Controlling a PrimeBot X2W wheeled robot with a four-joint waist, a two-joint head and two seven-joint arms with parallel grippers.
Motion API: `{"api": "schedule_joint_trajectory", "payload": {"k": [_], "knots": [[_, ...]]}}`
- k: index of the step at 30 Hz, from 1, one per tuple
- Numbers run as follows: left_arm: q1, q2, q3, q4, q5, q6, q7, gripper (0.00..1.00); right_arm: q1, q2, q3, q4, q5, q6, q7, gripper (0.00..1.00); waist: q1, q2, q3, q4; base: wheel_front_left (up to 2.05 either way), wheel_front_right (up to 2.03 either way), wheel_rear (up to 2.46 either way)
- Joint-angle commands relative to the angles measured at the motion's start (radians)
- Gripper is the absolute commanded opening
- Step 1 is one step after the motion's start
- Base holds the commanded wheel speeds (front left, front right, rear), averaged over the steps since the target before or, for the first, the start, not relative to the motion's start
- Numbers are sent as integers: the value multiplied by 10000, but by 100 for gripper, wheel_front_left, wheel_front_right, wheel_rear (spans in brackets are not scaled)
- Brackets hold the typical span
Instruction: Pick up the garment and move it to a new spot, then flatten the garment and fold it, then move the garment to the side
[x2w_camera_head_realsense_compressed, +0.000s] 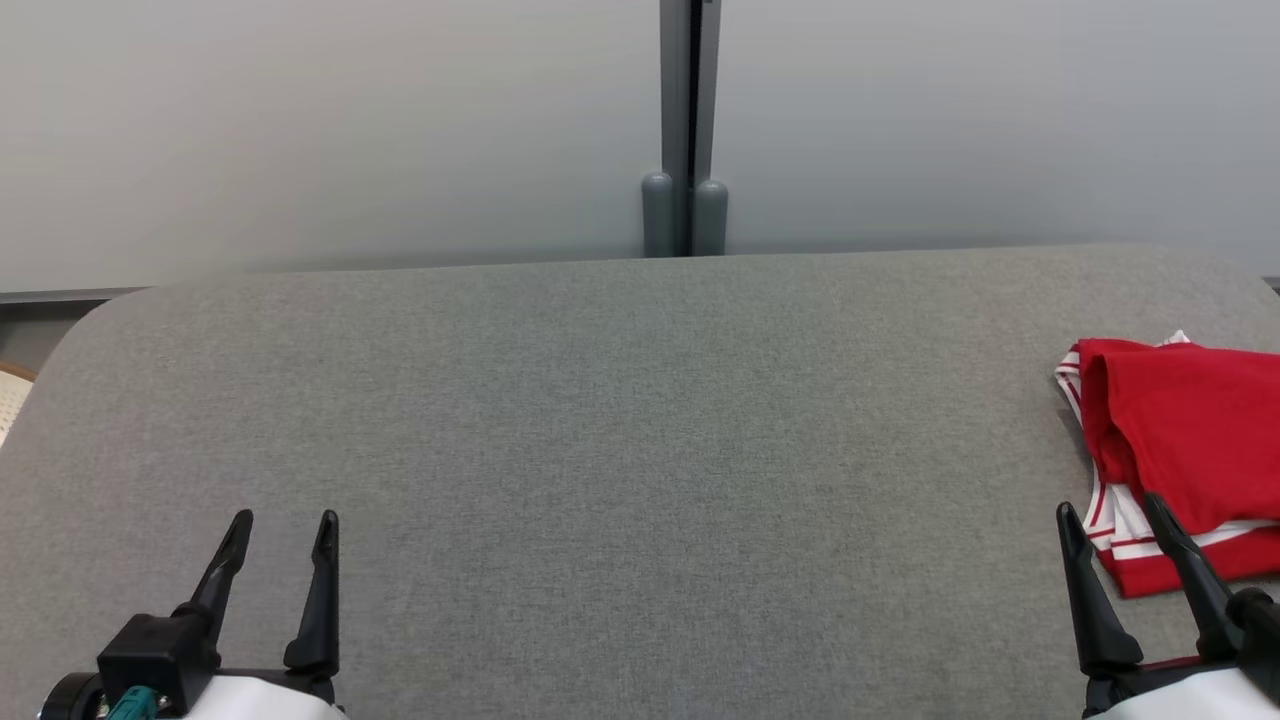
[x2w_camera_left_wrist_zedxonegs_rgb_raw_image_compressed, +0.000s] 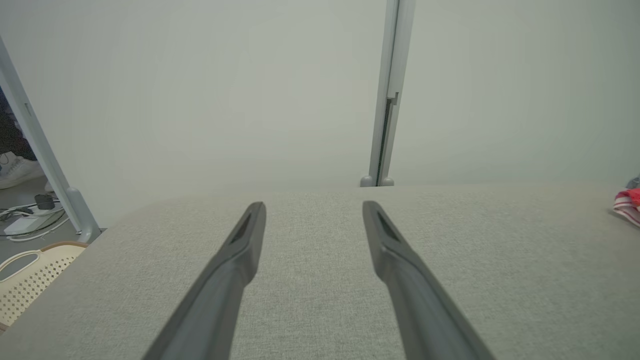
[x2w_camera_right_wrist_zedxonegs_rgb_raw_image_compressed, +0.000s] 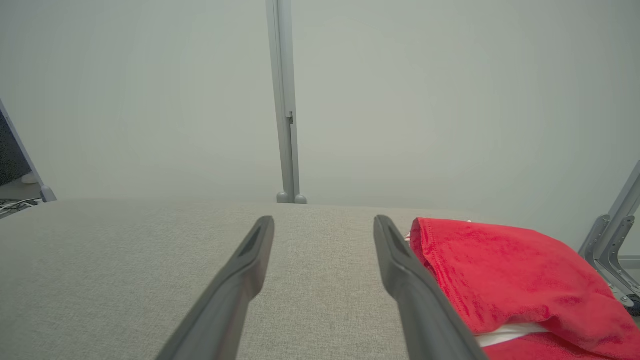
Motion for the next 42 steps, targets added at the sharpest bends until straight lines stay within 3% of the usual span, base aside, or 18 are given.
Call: {"api": "schedule_joint_trajectory", "payload": {"k": [1,18,42], "knots": [[130,101,107,-37,-156,-85,-45,100,170,-10,-5,-71,-80,-19,94,100,0,0,-315,307,0,0,0],[1442,270,248,134,-555,-211,-341,100,1302,152,-149,-483,159,-19,375,100,0,0,-1101,46,0,0,0],[1216,309,141,443,-577,-166,-434,100,1108,-88,-130,-249,372,-19,193,100,0,0,-1197,-53,0,0,0]]}}
